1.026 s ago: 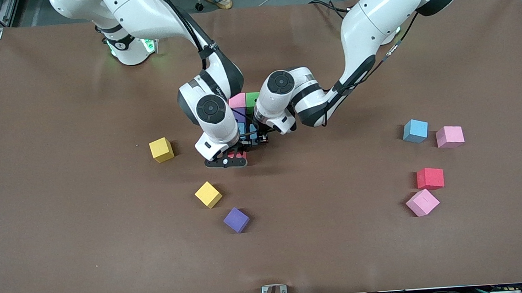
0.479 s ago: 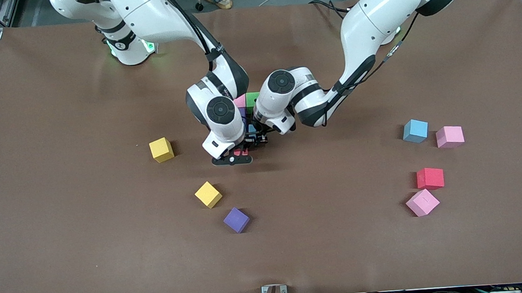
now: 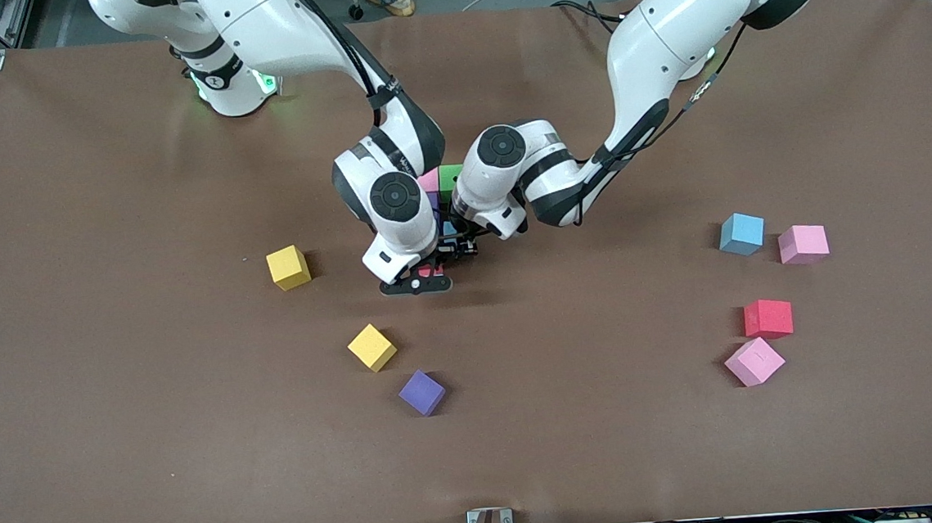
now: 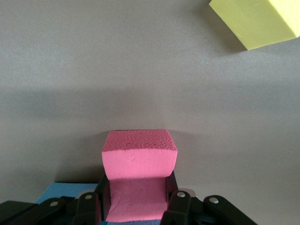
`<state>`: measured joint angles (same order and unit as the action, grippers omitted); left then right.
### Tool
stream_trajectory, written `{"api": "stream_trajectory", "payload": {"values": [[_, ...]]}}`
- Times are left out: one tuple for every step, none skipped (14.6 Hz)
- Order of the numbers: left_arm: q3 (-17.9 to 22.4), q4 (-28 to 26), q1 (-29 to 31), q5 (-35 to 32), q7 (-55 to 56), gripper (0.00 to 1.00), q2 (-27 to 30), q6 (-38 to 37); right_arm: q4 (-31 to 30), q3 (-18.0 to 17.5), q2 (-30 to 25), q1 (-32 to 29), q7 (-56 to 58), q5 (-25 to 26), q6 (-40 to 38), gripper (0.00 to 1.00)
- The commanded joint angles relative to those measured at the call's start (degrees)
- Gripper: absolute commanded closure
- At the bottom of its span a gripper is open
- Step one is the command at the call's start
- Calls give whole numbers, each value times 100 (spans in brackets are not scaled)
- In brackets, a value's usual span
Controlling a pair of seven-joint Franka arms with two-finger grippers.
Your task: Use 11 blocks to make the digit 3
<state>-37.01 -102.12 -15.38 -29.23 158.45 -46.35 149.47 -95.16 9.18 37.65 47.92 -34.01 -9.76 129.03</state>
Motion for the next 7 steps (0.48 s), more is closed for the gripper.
{"api": "stream_trajectory", "payload": {"values": [[45,8,-105,-276,1004,85,30,108,33,14,41,51,62,-8,-132,99],[45,8,-114,-276,1004,85,30,108,33,14,41,51,53,-8,-141,99],[45,8,-149,-276,1004,85,30,108,24,14,32,51,35,-8,-141,99],[45,17,-149,-276,1004,84,30,108,15,14,32,60,26,-8,-185,99],[45,17,-149,-276,1004,83,30,108,15,22,32,77,9,-8,-194,99],[45,8,-149,-285,1004,82,30,108,15,22,32,77,9,-8,-203,99],[45,8,-158,-276,995,81,30,108,15,22,32,77,9,-8,-203,99]]}}
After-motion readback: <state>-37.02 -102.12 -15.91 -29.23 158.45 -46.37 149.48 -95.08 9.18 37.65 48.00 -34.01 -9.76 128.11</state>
